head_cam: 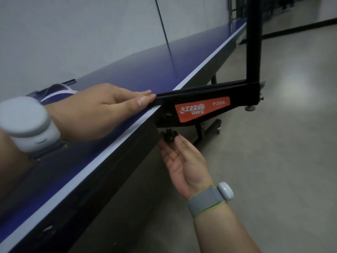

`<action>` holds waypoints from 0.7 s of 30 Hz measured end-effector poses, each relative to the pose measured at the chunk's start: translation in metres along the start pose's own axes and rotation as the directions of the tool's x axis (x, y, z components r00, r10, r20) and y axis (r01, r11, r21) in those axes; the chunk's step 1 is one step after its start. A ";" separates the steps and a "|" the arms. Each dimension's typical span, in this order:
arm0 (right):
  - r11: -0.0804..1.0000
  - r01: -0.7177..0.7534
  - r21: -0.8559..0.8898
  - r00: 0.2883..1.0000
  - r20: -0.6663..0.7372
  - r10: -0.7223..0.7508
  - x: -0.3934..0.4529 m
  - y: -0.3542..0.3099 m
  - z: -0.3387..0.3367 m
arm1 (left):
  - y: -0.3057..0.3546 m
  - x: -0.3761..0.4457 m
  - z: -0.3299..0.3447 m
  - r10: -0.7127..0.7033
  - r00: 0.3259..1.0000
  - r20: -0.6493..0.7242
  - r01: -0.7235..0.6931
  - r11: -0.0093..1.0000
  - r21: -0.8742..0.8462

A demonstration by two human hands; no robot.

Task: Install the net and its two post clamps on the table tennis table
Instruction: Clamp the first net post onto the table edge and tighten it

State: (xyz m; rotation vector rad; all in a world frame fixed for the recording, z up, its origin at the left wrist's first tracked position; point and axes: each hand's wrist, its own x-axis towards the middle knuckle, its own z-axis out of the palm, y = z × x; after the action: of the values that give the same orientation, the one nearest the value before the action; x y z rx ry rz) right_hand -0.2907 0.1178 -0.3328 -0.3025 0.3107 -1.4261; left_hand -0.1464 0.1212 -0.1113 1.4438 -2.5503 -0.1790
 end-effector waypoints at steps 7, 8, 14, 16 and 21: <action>0.998 -0.058 -0.033 0.998 0.037 0.060 0.015 0.002 0.001 | -0.008 0.004 -0.006 -0.023 0.998 -0.062 0.021 0.999 -0.030; 0.997 -0.074 -0.026 0.996 0.045 0.075 0.014 0.001 -0.003 | -0.007 0.008 -0.005 -0.019 0.998 -0.054 0.019 1.000 -0.010; 0.991 -0.133 0.002 0.988 0.084 0.132 0.022 -0.003 -0.006 | -0.010 0.034 -0.002 0.047 0.991 -0.124 -0.036 0.995 0.092; 0.989 -0.148 0.007 0.984 0.097 0.147 0.025 -0.005 -0.009 | -0.012 0.043 -0.001 0.069 0.987 -0.142 -0.058 0.995 0.081; 0.983 -0.182 0.022 0.977 0.120 0.178 0.024 0.000 -0.009 | -0.020 0.047 -0.005 0.115 0.985 -0.126 -0.112 0.993 0.032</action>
State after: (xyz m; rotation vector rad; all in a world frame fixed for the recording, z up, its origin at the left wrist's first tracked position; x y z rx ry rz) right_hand -0.2912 0.0934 -0.3420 -0.3222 0.2128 -1.2287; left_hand -0.1524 0.0709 -0.1045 1.2696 -2.5298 -0.0364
